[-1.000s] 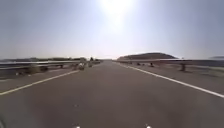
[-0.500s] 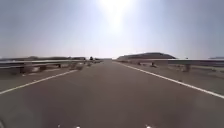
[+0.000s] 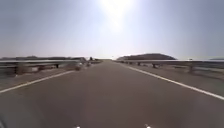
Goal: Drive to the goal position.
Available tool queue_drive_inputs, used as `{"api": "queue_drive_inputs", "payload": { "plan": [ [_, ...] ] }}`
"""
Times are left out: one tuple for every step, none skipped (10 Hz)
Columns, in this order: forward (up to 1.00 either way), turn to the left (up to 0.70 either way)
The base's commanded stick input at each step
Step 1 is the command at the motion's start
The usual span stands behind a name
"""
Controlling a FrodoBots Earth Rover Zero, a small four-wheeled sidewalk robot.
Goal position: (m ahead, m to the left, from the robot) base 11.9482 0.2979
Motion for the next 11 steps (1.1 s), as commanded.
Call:
{"api": "queue_drive_inputs", "payload": {
  "plan": [
    [0.7, 0.0],
    [0.7, 0.0],
    [0.7, 0.0],
    [0.7, 0.0],
    [0.7, 0.0],
    [0.7, 0.0],
    [0.7, 0.0],
    [0.7, 0.0],
    [0.7, 0.0],
    [0.7, 0.0],
    [0.7, 0.0]
  ]
}}
